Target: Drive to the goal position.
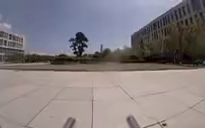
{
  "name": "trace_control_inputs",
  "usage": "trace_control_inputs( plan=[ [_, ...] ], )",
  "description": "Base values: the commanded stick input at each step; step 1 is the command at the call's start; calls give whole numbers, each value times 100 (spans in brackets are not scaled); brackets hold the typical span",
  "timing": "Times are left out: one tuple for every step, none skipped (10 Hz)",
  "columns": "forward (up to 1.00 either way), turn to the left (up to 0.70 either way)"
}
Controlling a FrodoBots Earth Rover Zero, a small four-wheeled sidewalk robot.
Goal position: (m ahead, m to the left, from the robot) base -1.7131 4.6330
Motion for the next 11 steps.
trace_control_inputs(
  plan=[
    [22,0],
    [0,0],
    [0,0],
    [0,-31],
    [0,-20],
    [0,0],
    [0,0],
    [0,0],
    [0,0],
    [0,0],
    [0,0]
  ],
)
